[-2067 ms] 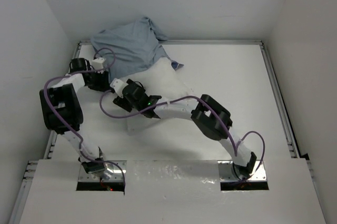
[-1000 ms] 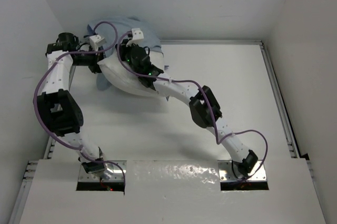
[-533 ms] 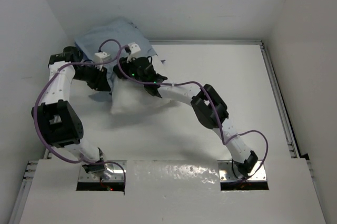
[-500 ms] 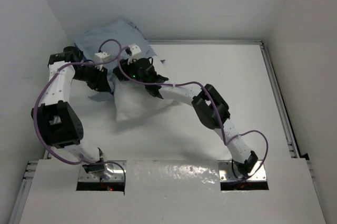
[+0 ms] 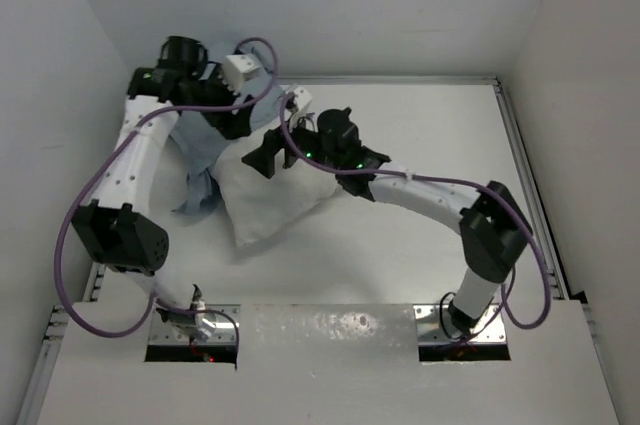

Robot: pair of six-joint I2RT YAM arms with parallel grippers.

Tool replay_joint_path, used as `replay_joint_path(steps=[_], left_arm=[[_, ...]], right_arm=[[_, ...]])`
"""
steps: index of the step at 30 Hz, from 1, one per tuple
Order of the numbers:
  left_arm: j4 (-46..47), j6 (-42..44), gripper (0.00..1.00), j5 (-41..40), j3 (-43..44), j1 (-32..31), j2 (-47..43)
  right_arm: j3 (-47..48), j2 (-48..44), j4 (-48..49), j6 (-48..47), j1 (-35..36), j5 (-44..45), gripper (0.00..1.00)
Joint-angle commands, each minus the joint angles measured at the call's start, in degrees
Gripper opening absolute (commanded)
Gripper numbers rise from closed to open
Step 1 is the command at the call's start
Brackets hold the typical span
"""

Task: Put the pillow into the pillowcase

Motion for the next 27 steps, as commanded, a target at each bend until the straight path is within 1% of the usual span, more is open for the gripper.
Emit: replay_joint_path(steps=[1, 2, 3, 5, 6, 9, 11, 14, 15, 16, 18, 21, 23, 24, 26, 27], left_arm=[[13.70, -10.87, 0.74, -13.84, 2.44, -8.45, 5.23], [14.76, -13.23, 0.74, -15.42, 5.49, -9.08, 6.89], [15.29, -14.30, 0.75, -18.40, 7.61, -10.30, 10.82], [15.30, -16.14, 0.77, -21.40, 13.57, -11.71, 14.89], [16.26, -16.59, 0.79, -24.63, 14.91, -12.51, 18.13], [19.94, -16.60, 0.83, -30.54, 17.30, -15.67, 22.27], [21.27, -16.60, 0.83, -31.26, 17.56, -16.03, 23.69], [21.19, -16.25, 0.83, -29.68, 17.30, -16.12, 25.63], [20.40, -16.07, 0.82, -27.94, 16.95, -16.12, 26.15], [20.13, -15.89, 0.82, -27.05, 16.51, -16.12, 26.16], [20.39, -15.72, 0.82, -24.76, 14.67, -16.12, 25.98], [21.01, -15.98, 0.78, -24.93, 13.26, -16.12, 26.50], [21.10, -15.89, 0.59, -26.41, 13.26, -16.12, 27.21], [21.19, -15.89, 0.37, -26.77, 13.34, -16.03, 27.82], [21.19, -16.16, 0.14, -26.60, 13.87, -16.03, 28.26], [21.10, -16.16, 0.00, -26.08, 14.05, -16.03, 28.18]], right_arm=[[0.94, -5.55, -11.60, -1.63, -5.23, -6.46, 0.95], [1.38, -6.25, -13.21, -0.75, -6.99, -9.08, 0.95], [1.21, -6.52, -14.71, 1.18, -10.92, -10.33, 0.97], [0.24, -6.70, -15.25, 2.60, -14.72, -11.22, 0.98], [-0.02, -6.53, -15.08, 3.21, -17.70, -11.13, 0.99], [-0.29, -4.60, -13.24, 3.92, -21.68, -11.31, 0.99], [0.15, -2.67, -11.05, 5.41, -23.00, -12.27, 0.99], [-0.20, 1.64, -2.45, 12.51, -25.63, -15.60, 0.99], [-0.20, 4.00, 2.28, 14.19, -26.16, -16.31, 0.99], [0.06, 5.33, 3.98, 15.86, -26.25, -16.84, 0.99], [2.69, 9.18, 4.35, 15.96, -25.64, -16.93, 0.99], [5.42, 13.15, 5.65, 18.59, -25.29, -15.09, 0.99], [6.38, 16.67, 6.46, 20.70, -25.20, -12.99, 0.99], [7.00, 17.72, 6.28, 21.14, -25.03, -12.72, 0.99], [8.40, 20.71, 5.93, 20.97, -24.24, -12.80, 0.99], [8.67, 21.50, 5.84, 20.01, -23.71, -12.98, 0.99]])
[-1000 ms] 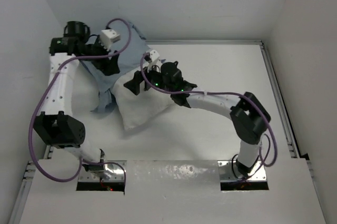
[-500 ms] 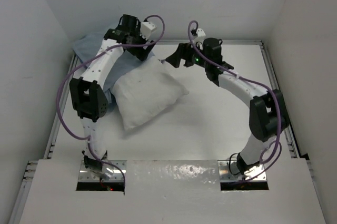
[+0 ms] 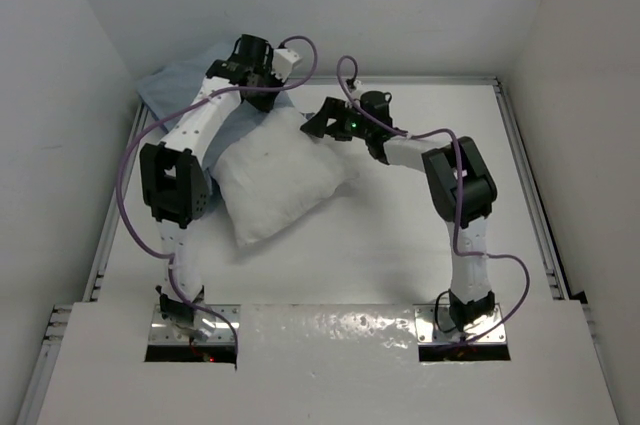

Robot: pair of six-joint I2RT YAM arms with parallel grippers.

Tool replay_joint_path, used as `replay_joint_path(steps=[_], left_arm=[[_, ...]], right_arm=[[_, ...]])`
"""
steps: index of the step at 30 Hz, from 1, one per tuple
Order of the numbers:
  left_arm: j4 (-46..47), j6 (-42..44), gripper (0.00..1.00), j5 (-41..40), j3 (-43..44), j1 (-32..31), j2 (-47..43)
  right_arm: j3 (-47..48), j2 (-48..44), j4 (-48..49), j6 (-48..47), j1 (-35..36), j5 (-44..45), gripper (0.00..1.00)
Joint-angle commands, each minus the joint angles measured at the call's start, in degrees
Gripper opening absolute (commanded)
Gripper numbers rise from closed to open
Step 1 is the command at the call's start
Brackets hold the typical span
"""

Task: Put the pillow into the pillowcase

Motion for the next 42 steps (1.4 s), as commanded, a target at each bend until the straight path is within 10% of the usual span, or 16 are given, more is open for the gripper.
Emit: replay_joint_path(steps=[1, 5, 7, 10, 12, 17, 25, 35, 37, 39, 42], left_arm=[[1.38, 0.15, 0.00, 0.48, 0.84, -0.23, 0.35], [1.39, 0.68, 0.00, 4.68, 2.42, -0.23, -1.48], [1.39, 1.29, 0.00, 9.07, 3.48, -0.31, -3.06], [0.60, 3.31, 0.00, 14.70, 4.10, -1.19, -5.78], [0.24, 4.02, 0.00, 14.99, 2.97, -1.81, -7.37], [-9.50, 12.18, 0.00, 26.14, 1.20, -3.29, -12.03], [-17.69, 18.87, 0.00, 31.34, -9.78, -8.22, -20.29], [-14.53, 17.47, 0.05, 27.06, -12.96, -7.61, -19.69], [-14.17, 16.16, 0.33, 24.84, -10.95, -5.33, -19.69], [-14.17, 15.01, 0.63, 25.79, -9.09, 0.52, -20.21], [-14.00, 13.25, 0.81, 30.80, -6.36, 11.00, -21.26]], right_arm=[[3.65, 2.01, 4.27, 0.45, 2.04, 0.22, 0.99], [7.68, 6.93, 3.82, -0.88, 7.57, -5.03, 0.94], [10.49, 8.60, 4.70, -0.35, 10.37, -5.84, 0.73], [16.29, 10.36, 5.49, 0.87, 12.23, -6.19, 0.09], [16.84, 10.11, 8.21, 3.16, 12.24, -4.10, 0.00], [14.81, 3.44, 16.04, 0.97, 11.89, 6.09, 0.00], [5.34, -1.23, 29.13, 13.08, 11.27, 45.77, 0.00], [-4.95, -3.52, 19.92, 13.27, 19.36, 52.96, 0.00], [-6.10, -4.04, 20.61, 8.37, 19.18, 48.94, 0.19], [-6.37, -4.74, 22.98, 2.93, 18.05, 32.46, 0.60], [3.18, -7.02, 7.93, -4.87, 16.81, 3.52, 0.99]])
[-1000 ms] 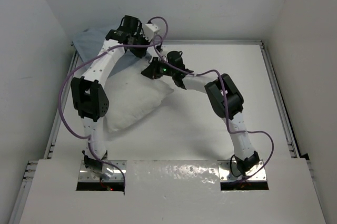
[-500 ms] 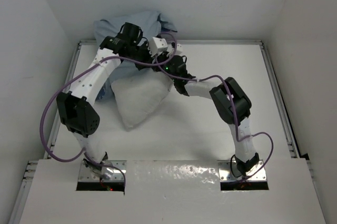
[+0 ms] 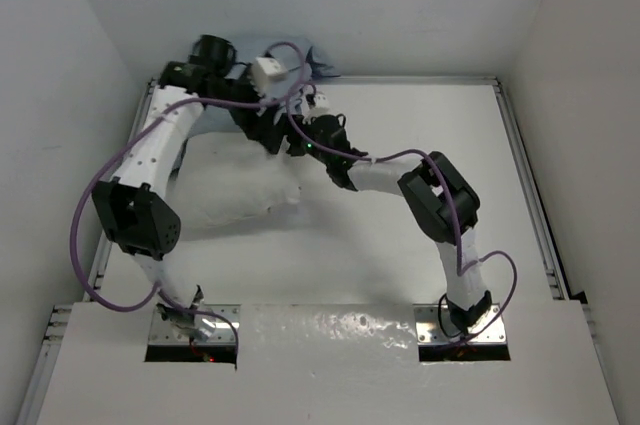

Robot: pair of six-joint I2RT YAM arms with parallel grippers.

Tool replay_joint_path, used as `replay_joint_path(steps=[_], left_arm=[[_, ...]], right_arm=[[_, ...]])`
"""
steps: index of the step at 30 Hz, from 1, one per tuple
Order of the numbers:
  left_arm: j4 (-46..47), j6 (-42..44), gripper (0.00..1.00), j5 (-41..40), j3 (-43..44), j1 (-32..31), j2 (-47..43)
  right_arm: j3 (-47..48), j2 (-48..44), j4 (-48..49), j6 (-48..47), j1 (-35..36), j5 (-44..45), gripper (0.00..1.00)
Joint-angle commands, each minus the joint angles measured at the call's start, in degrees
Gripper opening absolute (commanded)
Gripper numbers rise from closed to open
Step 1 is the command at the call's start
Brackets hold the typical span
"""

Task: Put the pillow into the pillowcase

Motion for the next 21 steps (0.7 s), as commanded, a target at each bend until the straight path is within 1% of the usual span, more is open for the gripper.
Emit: replay_joint_path(steps=[1, 2, 3, 4, 5, 6, 7, 8, 9, 10, 11, 12, 13, 14, 15, 16, 17, 18, 19, 20, 21], left_arm=[[0.34, -3.38, 0.83, 5.06, 4.68, 12.15, -3.58], [0.43, -3.56, 0.86, 5.58, 4.68, 15.74, -4.02], [0.34, -3.56, 0.88, 5.85, 4.51, 18.04, -4.46], [0.60, -4.17, 0.91, 6.29, 3.81, 19.71, -4.99], [1.30, -4.70, 0.92, 7.42, 3.19, 23.12, -6.13], [2.88, -6.10, 1.00, 8.13, 1.36, 25.07, -7.44], [2.89, -6.98, 1.00, 8.83, 0.30, 26.92, -7.46], [4.63, -7.69, 1.00, 9.28, -0.67, 30.59, -8.59], [5.26, -8.13, 1.00, 9.19, -2.77, 32.54, -9.03], [5.96, -7.70, 0.96, 9.02, -3.83, 34.22, -9.65], [6.14, -6.83, 0.61, 8.41, -4.89, 37.36, -9.74], [6.75, -6.12, 0.39, 7.27, -7.60, 38.79, -9.74], [8.76, -6.20, 0.06, 2.91, -9.02, 40.72, -9.39], [9.91, -6.11, 0.01, 0.34, -10.25, 41.43, -9.04], [10.97, -5.94, 0.01, -1.95, -12.70, 41.96, -8.52], [12.72, -5.50, 0.03, -7.28, -13.85, 42.31, -7.29], [13.52, -4.45, 0.33, -9.77, -16.30, 42.41, -6.50], [15.09, -2.27, 0.50, -11.79, -17.72, 42.32, -5.18], [15.63, -1.20, 0.72, -15.03, -18.95, 42.41, -4.47], [16.24, 0.20, 0.79, -15.76, -19.83, 42.49, -3.68], [17.90, 1.43, 0.83, -16.12, -21.67, 42.76, -2.28]], right_arm=[[11.06, -8.97, -9.87, -13.34, -0.37, -28.99, 0.99], [11.62, -10.82, -17.32, -16.68, -0.19, -32.76, 0.99], [11.27, -12.67, -19.66, -21.59, -0.19, -33.15, 0.99], [8.57, -14.86, -21.25, -23.81, -0.36, -32.54, 0.99], [6.46, -19.41, -22.13, -25.66, -1.41, -31.32, 0.99], [2.70, -21.54, -22.84, -28.64, -3.16, -29.13, 0.99], [1.35, -23.39, -23.10, -29.19, -4.66, -28.76, 0.99], [0.38, -25.50, -23.28, -29.20, -6.24, -29.28, 0.93], [-0.41, -25.86, -24.15, -28.76, -8.17, -31.72, 0.41], [-0.59, -25.69, -24.77, -28.15, -11.32, -31.66, 0.10], [-0.68, -24.65, -26.26, -28.14, -12.40, -30.61, 0.00], [-0.42, -23.51, -27.14, -31.01, -13.28, -29.12, 0.00], [1.76, -21.84, -31.07, -33.30, -14.07, -28.07, 0.00], [4.39, -16.95, -34.06, -37.68, -14.16, -27.01, 0.10], [10.77, -13.95, -37.14, -39.03, -14.25, -24.83, 0.44], [14.31, -10.87, -39.87, -40.08, -14.25, -24.11, 0.60], [18.44, -4.57, -46.16, -41.66, -14.25, -24.01, 0.71], [25.44, -1.55, -48.57, -41.50, -14.25, -23.32, 0.81], [27.77, 1.09, -50.07, -40.98, -14.34, -22.61, 0.91], [29.97, 3.46, -49.92, -40.28, -14.43, -22.08, 0.93], [32.60, 7.32, -49.39, -40.01, -14.34, -21.64, 0.95]])
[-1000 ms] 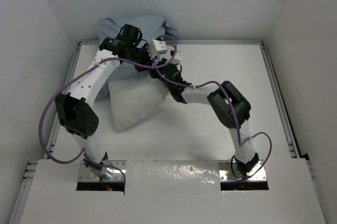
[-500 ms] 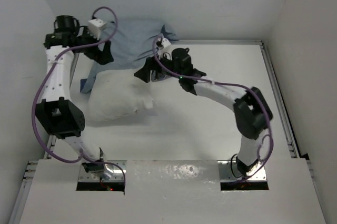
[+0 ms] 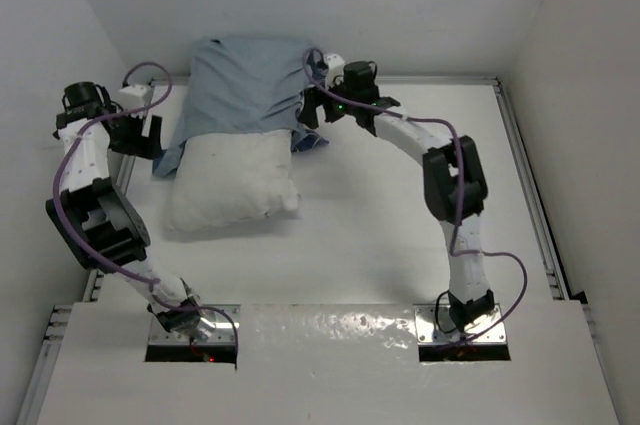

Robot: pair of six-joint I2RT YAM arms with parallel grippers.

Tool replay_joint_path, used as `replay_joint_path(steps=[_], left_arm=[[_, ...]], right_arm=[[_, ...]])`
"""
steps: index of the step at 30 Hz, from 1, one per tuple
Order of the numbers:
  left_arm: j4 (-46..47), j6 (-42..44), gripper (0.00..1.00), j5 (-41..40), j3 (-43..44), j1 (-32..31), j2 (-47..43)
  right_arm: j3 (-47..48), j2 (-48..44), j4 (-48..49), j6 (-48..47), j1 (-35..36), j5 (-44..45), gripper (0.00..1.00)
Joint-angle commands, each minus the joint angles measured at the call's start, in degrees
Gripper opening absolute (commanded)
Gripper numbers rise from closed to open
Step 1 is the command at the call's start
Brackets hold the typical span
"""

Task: Put the pillow into the pillowcase

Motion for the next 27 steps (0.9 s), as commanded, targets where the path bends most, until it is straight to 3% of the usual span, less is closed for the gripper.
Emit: replay_joint_path(steps=[1, 6, 12, 13, 14, 17, 20, 21, 23, 25, 26, 27], left_arm=[[5.76, 5.03, 0.87, -6.74, -3.67, 0.42, 3.26], [12.07, 6.35, 0.95, -4.98, -4.56, 0.42, 10.97], [19.55, 7.32, 1.00, -4.45, -6.92, 0.33, 18.11], [21.14, 7.40, 1.00, -4.72, -9.46, 0.25, 18.20], [23.85, 7.58, 1.00, -4.98, -10.70, 0.25, 18.55], [24.41, 7.76, 0.93, -4.37, -12.03, -0.28, 19.78], [24.75, 9.33, 0.82, -0.77, -14.22, -1.33, 18.57], [25.80, 9.86, 0.69, -0.15, -16.75, -2.03, 17.77], [28.61, 9.87, 0.47, -0.06, -18.96, -2.91, 15.84], [27.06, 9.78, 0.27, 0.29, -18.98, -3.27, 15.92], [26.00, 9.60, 0.00, 0.64, -18.28, -3.36, 16.09], [24.85, 8.99, 0.00, 0.99, -17.05, -3.27, 16.10]], right_arm=[[6.94, 6.84, -7.43, -2.39, 0.89, 3.18, 0.99], [11.08, 15.45, -1.19, 3.58, 1.07, 6.01, 0.99], [18.28, 23.10, -2.83, 5.52, 4.05, 5.14, 0.97], [19.16, 23.73, -3.80, 5.69, 4.58, 4.96, 0.93], [19.34, 23.82, -4.42, 5.78, 5.54, 4.95, 0.74], [14.27, 21.46, -4.16, 6.31, 6.34, 2.77, 0.47], [7.68, 17.33, -1.71, 6.23, 6.52, -0.48, 0.54], [6.70, 16.10, -2.22, 4.40, 6.69, -1.54, 0.58], [7.39, 15.91, -4.94, 2.19, 7.48, -0.33, 0.54], [6.70, 15.83, -6.71, 1.65, 7.57, 0.38, 0.10], [5.90, 15.39, -6.54, 2.35, 7.57, 0.91, 0.00], [4.85, 14.78, -5.66, 3.49, 7.57, 0.91, 0.00]])
